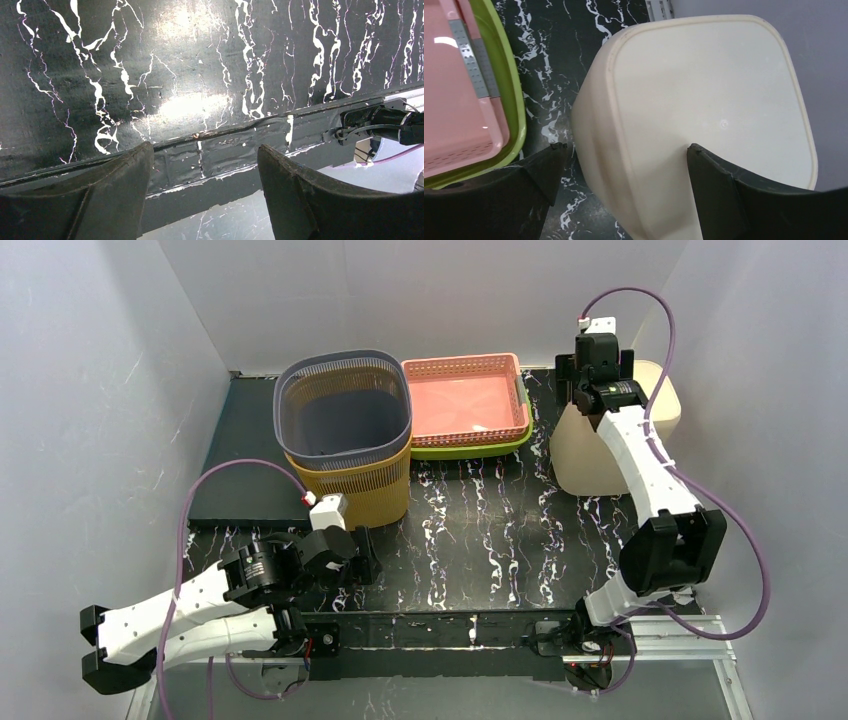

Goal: Turn the large container upside down

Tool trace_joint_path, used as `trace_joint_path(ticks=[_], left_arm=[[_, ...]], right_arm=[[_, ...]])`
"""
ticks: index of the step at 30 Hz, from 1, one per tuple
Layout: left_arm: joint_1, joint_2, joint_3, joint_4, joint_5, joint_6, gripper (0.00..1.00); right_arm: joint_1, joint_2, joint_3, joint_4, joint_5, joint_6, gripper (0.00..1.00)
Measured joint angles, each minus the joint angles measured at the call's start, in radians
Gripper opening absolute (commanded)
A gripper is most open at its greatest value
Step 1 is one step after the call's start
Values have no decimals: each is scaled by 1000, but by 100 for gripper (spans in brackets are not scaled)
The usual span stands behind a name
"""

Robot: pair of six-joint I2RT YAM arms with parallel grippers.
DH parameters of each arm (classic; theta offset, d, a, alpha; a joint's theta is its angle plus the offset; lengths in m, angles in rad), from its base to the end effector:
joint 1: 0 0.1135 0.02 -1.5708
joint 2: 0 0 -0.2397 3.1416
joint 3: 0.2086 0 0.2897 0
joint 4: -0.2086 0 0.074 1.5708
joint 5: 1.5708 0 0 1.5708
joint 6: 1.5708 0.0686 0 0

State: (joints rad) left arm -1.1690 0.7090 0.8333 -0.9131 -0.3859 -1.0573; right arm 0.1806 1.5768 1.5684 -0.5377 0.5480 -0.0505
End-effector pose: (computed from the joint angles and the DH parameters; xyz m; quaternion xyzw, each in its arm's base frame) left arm 0.1054 -0.1821 0.2666 -0.0223 0.9100 -0.2572 0.3243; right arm 0.4182 0.0400 0.3420 0.0350 0.8488 -0.2047 0.4863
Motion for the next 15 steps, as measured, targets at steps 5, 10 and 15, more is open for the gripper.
trace_joint_path(ticks=[5, 10, 15], left_arm=[[0, 7, 7, -13, 0, 1, 74], [0, 43, 45, -19, 0, 7, 74], [0, 90, 75, -18, 3, 17, 74]], right_arm=[[2, -110, -42, -21, -14, 98, 99], [-26, -333, -100, -75, 58, 263, 99], [-276, -411, -212, -84, -69, 433, 99]])
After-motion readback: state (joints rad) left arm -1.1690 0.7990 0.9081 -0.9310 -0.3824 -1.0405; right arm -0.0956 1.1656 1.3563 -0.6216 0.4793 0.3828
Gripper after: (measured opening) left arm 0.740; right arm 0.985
